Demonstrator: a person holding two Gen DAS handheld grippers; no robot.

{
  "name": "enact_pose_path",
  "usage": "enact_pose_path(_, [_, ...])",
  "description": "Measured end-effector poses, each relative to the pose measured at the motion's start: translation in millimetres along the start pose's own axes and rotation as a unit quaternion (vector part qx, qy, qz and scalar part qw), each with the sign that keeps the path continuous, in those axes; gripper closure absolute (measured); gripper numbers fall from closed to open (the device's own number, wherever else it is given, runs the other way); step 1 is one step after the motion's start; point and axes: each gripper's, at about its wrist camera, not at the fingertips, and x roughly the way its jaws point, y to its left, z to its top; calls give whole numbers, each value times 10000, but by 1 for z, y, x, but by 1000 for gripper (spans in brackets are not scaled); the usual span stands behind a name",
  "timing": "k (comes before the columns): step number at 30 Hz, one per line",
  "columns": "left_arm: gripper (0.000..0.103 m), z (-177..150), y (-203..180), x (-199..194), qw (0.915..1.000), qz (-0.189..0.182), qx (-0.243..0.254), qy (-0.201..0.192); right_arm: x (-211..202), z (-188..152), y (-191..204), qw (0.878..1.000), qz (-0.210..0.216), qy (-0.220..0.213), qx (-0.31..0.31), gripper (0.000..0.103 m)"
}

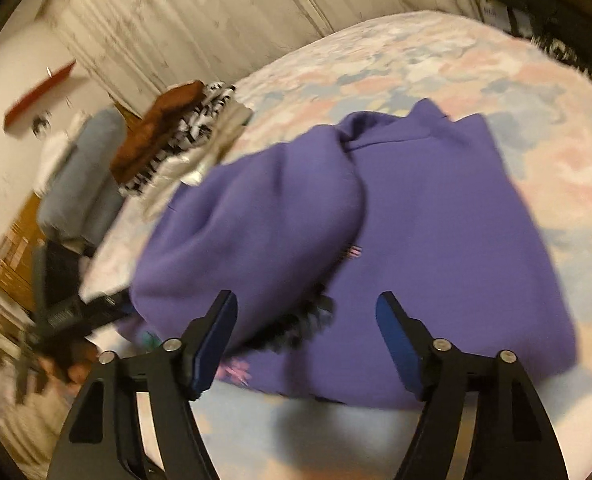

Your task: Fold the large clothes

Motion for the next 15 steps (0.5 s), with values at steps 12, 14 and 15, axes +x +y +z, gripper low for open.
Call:
enact_pose_path(12, [64,30,4,46,9973,-394,-534,-305,74,37,9,9988,373,28,302,55])
enact_pose_path(14, [92,32,1,43,9958,-44,-737,-544,85,42,14,9992,314,82,247,80])
enact_pose_path(15, [92,34,0,42,9947,70,-825,-607,85,44,19,9997,160,39,191,82])
